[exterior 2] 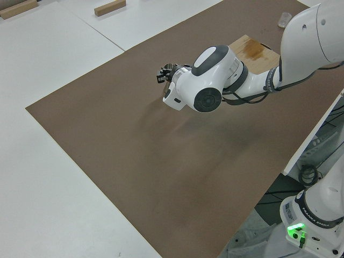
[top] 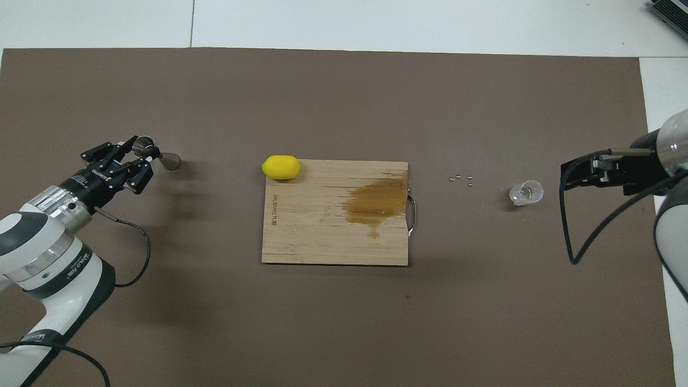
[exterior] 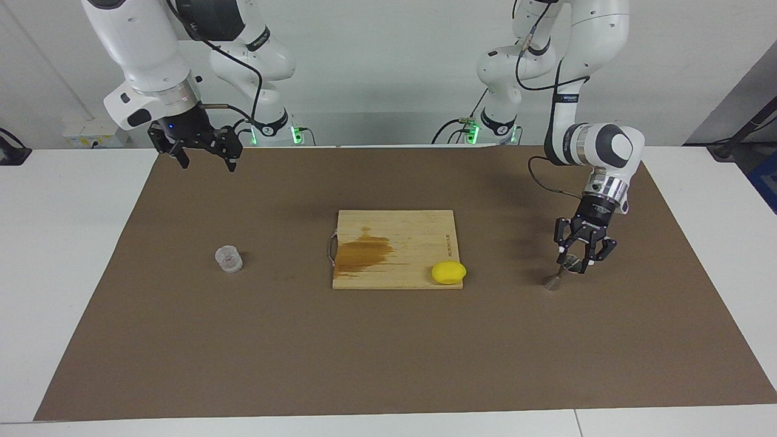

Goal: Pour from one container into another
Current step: 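Carry the metal cup with the left gripper onto the cutting board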

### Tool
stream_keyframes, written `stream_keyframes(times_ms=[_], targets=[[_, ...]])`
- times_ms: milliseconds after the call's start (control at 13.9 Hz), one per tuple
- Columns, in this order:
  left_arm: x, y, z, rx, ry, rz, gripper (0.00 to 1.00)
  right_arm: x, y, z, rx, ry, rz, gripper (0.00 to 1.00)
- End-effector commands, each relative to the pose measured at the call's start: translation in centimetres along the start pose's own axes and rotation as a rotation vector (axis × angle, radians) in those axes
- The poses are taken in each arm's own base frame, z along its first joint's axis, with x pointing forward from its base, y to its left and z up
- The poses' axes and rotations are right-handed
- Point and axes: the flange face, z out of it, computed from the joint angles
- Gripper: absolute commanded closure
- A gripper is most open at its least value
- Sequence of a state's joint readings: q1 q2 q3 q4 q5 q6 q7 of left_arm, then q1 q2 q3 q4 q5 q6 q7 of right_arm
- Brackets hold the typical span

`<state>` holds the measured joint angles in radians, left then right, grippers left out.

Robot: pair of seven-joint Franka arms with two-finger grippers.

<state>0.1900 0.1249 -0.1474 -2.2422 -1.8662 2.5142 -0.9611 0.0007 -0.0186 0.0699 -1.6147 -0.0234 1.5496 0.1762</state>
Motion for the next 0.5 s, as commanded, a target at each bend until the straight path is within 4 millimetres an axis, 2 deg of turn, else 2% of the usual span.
stream_keyframes(times_ms=[0,216,431], targets=[[-3.1,-2.4,1.6,0.072,-0.066,0.045,1.00,-0.8,0.2,0.0,0.007,-0.007,0.022,0.00],[-6.8,-8.2,3.8,0.168,-0.098,0.120,1.00,-0.8,0.2,-0.1,0.007,-0.006,0.022,0.00],[-10.5,-15.0,6.3,0.239,-0.098,0.132,1.00,-0.8,0.2,-0.1,0.007,-0.006,0.022,0.00]])
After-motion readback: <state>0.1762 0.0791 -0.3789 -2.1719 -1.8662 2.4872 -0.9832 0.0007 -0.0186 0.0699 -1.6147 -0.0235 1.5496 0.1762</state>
